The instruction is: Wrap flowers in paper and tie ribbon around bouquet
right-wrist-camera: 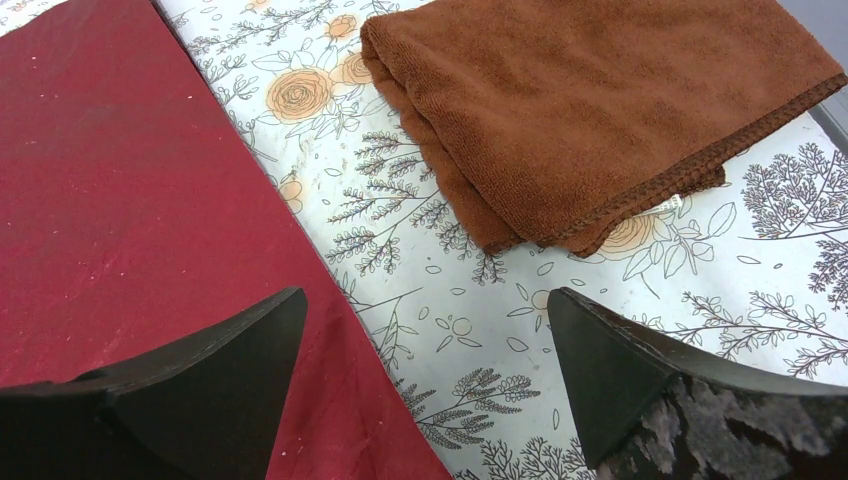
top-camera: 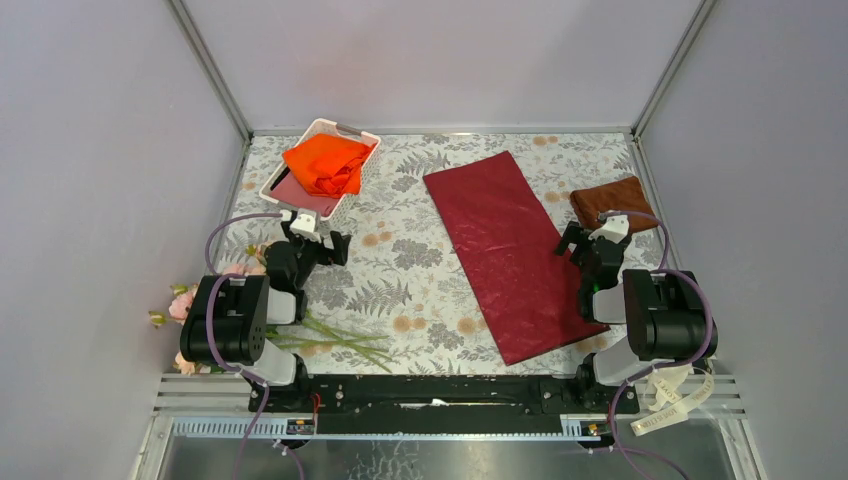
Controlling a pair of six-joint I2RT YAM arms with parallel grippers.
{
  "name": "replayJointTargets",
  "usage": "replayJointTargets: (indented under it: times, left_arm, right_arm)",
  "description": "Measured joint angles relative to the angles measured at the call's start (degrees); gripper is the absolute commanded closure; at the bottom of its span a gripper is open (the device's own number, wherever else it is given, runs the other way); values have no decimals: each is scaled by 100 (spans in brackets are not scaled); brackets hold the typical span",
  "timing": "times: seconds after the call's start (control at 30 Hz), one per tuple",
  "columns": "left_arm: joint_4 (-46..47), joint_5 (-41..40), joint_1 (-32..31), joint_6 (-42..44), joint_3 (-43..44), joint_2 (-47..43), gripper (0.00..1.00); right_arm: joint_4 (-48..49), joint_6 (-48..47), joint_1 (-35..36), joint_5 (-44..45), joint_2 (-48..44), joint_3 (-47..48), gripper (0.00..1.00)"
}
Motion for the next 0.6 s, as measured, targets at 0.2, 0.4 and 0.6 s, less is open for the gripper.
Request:
replayJointTargets:
  times: [0.2,0.4,0.6]
  left_arm:
    - [0,0,0,2,0,0,1]
    - [-380,24,52,-44,131,-94,1]
    - [-3969,660,210,387,2402,-826,17]
  right_arm:
    - [-334,0,2,-22,-160,44,0]
    - [-3311,109,4,-710,-1252,1843,18]
    - [-5956,315,11,-1558,-1130,4214,38]
